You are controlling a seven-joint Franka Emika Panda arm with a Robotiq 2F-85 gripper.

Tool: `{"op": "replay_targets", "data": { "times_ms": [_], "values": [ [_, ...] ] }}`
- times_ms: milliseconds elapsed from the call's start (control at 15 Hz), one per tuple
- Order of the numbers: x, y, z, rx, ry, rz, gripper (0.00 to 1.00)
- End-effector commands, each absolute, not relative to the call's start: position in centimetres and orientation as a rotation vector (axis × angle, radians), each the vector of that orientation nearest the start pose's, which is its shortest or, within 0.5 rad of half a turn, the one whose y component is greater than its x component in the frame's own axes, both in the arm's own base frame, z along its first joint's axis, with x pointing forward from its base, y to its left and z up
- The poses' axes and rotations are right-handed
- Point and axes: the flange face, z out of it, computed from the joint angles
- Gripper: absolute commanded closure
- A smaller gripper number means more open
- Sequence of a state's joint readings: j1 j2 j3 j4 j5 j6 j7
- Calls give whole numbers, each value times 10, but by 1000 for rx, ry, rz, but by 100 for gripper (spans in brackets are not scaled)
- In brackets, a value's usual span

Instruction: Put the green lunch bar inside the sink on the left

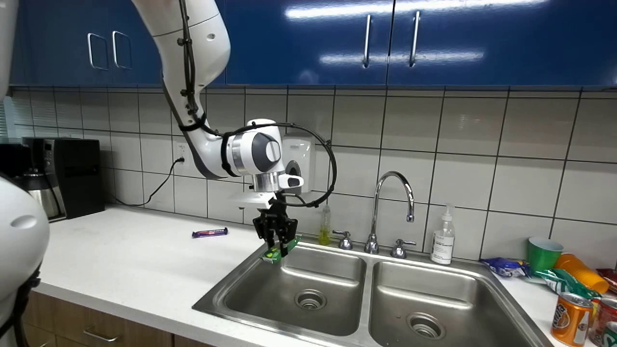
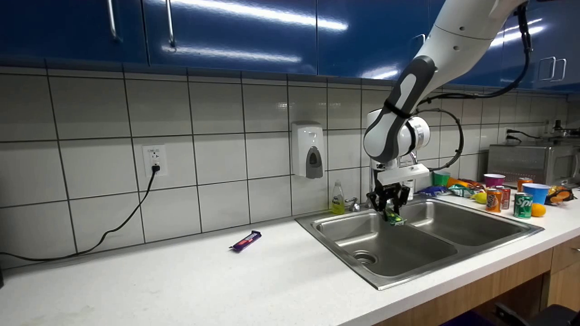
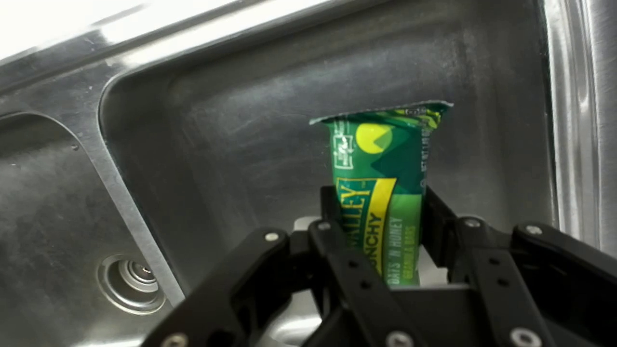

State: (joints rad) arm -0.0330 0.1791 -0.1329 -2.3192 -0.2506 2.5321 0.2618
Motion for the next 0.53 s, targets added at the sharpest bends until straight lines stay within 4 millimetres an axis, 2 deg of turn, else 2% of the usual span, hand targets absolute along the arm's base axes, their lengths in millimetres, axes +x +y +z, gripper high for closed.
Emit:
{"op": "replay_targets", "data": {
  "times_ms": [0, 200, 467],
  "values": [
    [533, -69, 250, -3280, 427, -100, 83],
    [543, -59, 229, -3285, 464, -114, 83],
    [558, -59, 205, -3289, 528, -127, 83]
  ]
}}
